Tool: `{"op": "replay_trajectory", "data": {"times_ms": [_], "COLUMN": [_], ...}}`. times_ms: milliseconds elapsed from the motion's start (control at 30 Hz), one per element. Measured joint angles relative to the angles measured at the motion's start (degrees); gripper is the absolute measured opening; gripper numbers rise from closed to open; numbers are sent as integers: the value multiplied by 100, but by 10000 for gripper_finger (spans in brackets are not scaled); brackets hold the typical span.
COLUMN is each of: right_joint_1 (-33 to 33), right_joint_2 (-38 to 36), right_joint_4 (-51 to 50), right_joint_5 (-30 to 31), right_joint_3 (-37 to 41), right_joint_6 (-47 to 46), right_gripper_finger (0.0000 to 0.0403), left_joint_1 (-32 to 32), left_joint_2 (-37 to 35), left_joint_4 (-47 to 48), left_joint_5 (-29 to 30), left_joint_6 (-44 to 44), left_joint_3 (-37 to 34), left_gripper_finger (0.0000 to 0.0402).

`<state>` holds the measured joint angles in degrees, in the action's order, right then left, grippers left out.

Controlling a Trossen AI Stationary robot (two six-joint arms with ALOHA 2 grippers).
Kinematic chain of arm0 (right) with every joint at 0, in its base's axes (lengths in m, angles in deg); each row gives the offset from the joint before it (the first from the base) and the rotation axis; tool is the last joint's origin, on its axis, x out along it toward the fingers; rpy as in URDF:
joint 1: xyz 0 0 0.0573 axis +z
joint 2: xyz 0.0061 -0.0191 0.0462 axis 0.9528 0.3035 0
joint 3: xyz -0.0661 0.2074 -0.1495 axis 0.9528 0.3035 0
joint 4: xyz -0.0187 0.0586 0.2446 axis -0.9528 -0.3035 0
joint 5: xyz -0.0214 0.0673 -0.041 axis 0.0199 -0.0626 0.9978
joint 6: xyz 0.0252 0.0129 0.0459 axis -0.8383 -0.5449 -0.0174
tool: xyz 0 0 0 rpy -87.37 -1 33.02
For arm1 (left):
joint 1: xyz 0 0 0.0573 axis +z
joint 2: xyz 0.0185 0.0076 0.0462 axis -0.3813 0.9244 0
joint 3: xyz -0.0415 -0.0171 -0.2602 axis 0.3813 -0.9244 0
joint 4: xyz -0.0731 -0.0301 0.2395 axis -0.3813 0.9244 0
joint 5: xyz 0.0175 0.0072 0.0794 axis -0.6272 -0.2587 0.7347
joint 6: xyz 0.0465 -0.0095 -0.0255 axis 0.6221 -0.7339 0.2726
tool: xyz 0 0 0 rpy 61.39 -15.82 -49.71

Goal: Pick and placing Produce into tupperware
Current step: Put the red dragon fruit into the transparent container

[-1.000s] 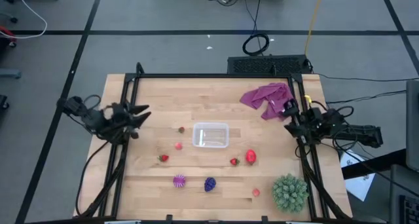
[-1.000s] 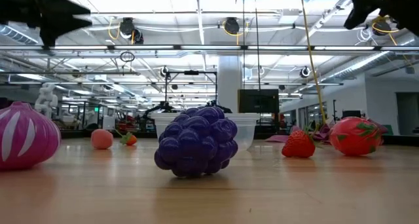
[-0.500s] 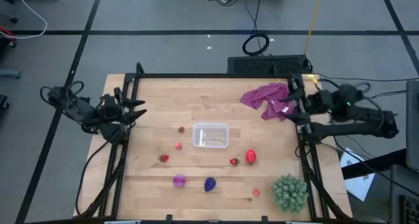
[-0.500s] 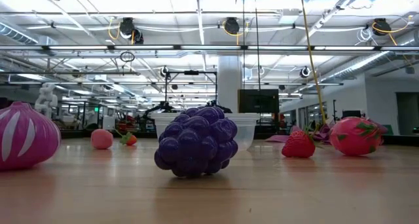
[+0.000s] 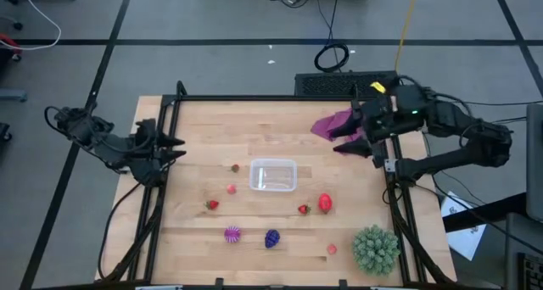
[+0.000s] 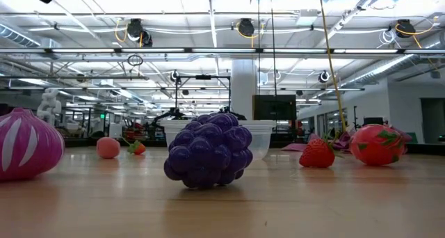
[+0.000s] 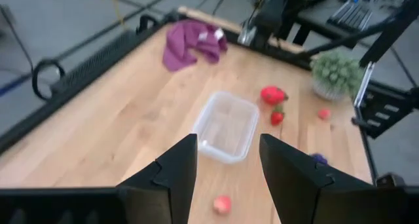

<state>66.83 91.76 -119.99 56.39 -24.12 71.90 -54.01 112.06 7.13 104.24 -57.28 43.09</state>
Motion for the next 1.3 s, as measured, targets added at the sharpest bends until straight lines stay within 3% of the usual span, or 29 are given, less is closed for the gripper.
{"op": "replay_trajectory", "data": {"times_ms": [133, 267, 400, 633, 800, 900, 1133, 1300], "right_joint_1": [0, 0, 0, 51, 501, 886, 2002, 2461], "right_joint_2": [198, 315, 427, 633, 982, 1329, 2137, 2576], "right_joint_4": [-1020, -1917, -2088, -2292, -2640, -2756, -2793, -2802], "right_joint_5": [4, 4, 166, 1330, 2237, 2429, 2714, 2749], "right_joint_3": [7, 9, 11, 11, 9, 9, 9, 9], "right_joint_6": [-1037, -1454, -1005, 81, 837, 895, 211, -418], "right_gripper_finger": [203, 203, 203, 203, 203, 203, 203, 203], "left_joint_1": [0, 0, 0, 0, 0, 9, 7, 7], "left_joint_2": [7, 6, 6, 10, 96, 180, 271, 269], "left_joint_4": [191, 140, 106, 106, 117, 139, 275, 484], "left_joint_5": [9, 143, 314, 411, 670, 845, 957, 855], "left_joint_6": [-158, -86, -64, -193, -193, -171, -167, -229], "left_joint_3": [0, 2, 2, 2, 1, 0, 0, 0], "left_gripper_finger": [170, 170, 170, 170, 170, 170, 170, 170]}}
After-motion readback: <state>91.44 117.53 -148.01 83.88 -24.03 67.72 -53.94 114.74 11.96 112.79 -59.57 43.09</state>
